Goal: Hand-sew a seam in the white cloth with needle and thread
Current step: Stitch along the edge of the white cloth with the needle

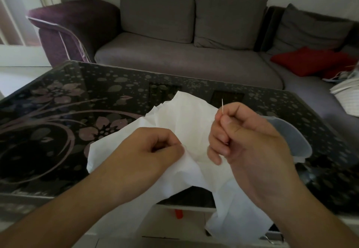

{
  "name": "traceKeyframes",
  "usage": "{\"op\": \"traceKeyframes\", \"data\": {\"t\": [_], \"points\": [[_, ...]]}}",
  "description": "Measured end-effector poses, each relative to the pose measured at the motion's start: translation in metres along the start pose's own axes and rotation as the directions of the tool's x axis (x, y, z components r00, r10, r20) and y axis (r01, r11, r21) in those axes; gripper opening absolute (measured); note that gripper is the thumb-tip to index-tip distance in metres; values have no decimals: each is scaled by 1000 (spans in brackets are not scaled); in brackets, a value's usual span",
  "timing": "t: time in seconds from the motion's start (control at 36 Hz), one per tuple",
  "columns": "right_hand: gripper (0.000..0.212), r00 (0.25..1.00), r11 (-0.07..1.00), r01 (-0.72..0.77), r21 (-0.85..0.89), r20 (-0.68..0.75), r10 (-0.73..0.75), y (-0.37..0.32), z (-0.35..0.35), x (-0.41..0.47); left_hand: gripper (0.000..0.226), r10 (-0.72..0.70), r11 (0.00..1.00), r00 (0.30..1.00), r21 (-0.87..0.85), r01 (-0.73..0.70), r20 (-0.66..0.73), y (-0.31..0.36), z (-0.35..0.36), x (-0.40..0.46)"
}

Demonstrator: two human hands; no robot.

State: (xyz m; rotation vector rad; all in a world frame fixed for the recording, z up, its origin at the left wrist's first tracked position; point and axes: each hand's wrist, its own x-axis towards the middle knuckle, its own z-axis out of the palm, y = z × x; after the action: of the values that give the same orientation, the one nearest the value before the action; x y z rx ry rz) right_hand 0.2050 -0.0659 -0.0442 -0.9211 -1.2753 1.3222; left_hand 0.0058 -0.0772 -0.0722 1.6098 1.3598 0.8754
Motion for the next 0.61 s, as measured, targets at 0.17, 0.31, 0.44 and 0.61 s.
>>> {"op": "traceKeyframes", "data": {"t": [0.17, 0.31, 0.44, 0.61], "points": [[19, 999, 804, 40, -593, 40, -20, -1, -1, -3, 20, 14, 1000, 1000, 26, -14, -5, -2, -1, -4], [12, 987, 504, 145, -851, 161, -12, 1, 1, -8, 18, 51, 998, 999, 37, -51, -11, -4, 1, -4], [13, 983, 376, 170, -911, 181, -6, 5, 0, -7, 17, 75, 995, 997, 65, -73, -32, -6, 1, -4], [19, 983, 438, 179, -881, 143, -114, 6, -3, -5, 10, 143, 986, 989, 96, -139, -35, -4, 2, -4]]}}
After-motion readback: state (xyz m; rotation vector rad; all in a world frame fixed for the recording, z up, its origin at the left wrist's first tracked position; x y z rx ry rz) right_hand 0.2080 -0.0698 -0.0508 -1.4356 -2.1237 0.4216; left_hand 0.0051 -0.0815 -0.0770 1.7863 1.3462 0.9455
